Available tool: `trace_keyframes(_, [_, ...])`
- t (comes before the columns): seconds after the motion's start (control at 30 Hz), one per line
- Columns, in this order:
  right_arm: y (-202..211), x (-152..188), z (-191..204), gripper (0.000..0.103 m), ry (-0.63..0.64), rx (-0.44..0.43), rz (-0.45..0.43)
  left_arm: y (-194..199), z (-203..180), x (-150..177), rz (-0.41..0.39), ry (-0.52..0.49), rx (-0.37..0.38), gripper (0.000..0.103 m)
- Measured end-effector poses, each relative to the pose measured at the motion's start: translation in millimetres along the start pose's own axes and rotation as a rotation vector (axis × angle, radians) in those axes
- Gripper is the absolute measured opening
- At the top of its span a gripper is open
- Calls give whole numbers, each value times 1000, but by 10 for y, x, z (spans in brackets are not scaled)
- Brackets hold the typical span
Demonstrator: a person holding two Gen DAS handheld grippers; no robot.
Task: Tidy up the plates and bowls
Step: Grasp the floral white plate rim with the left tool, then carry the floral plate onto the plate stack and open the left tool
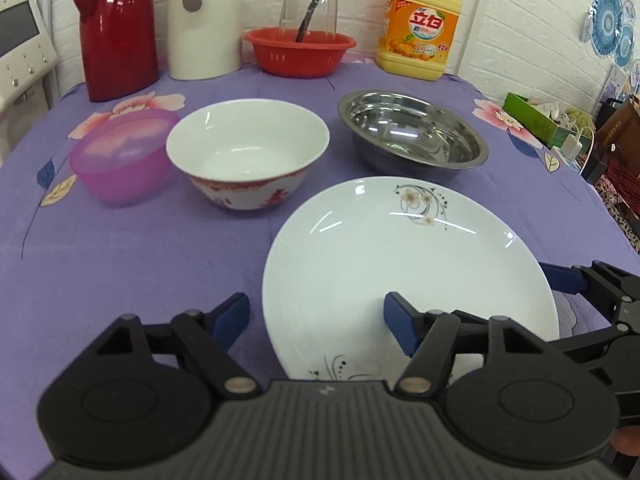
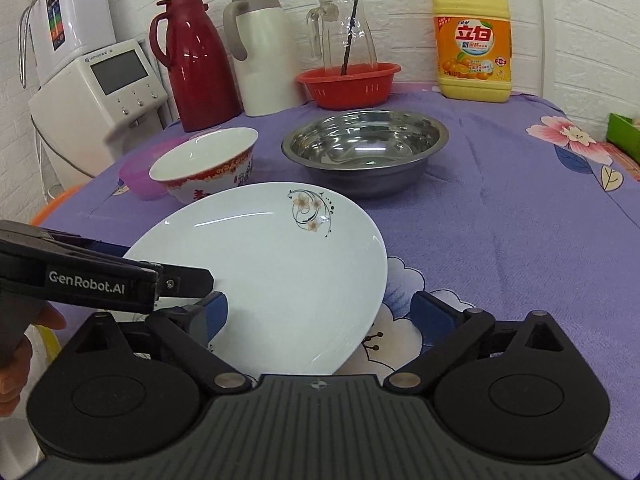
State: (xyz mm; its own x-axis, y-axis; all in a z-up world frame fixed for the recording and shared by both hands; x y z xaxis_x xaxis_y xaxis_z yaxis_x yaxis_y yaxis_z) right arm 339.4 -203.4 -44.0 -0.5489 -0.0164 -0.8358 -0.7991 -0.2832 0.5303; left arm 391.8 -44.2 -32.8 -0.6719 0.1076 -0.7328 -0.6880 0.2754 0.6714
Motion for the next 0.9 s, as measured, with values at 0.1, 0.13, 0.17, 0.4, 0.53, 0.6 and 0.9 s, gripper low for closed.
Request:
trace_keyframes(0.1, [-9,25,107,103,64,-9,-3,-1,-71,-13,11,-9,7,59])
trace_keyframes(0.13, [-7,30,143,103,78,-14,-3,-3,-76,-13,10,-5,2,59])
trace_keyframes(0.17, [-6,33,155,103,77,-4,-5,-3,-77,-14,12,1,-2,59])
trace_keyframes(0.4, [137,-3,169,103,55,19,-37,185,-189,-62,-16,9,-16,53])
trace_keyframes(0.53, [387,-56,266,103,79,44,-95,447,-242,-96,-68,2,5,53])
trace_keyframes(0.6, [538,-66,336,103,88,49,-124,604,-242,-77,-97,7,13,53])
trace_keyframes(0.9, [1011,121,932,103,152,-22,-167,1400,31,375,-181,55,-45,53])
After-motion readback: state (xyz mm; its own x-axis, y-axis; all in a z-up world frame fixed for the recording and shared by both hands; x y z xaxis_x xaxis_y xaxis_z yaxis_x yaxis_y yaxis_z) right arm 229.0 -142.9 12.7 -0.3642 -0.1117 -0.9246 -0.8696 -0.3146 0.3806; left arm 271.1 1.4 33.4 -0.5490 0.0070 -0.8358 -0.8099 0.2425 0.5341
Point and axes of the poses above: each gripper's, at about its wrist camera, not at the fingertips, and y roughly against the way its jaws point, z to its left, x to its underside, the point moved 2 cm from there along -y, roughly the way its jaws point, and after that the axes turned 3 degrees about -z, right-handed, at the moved point
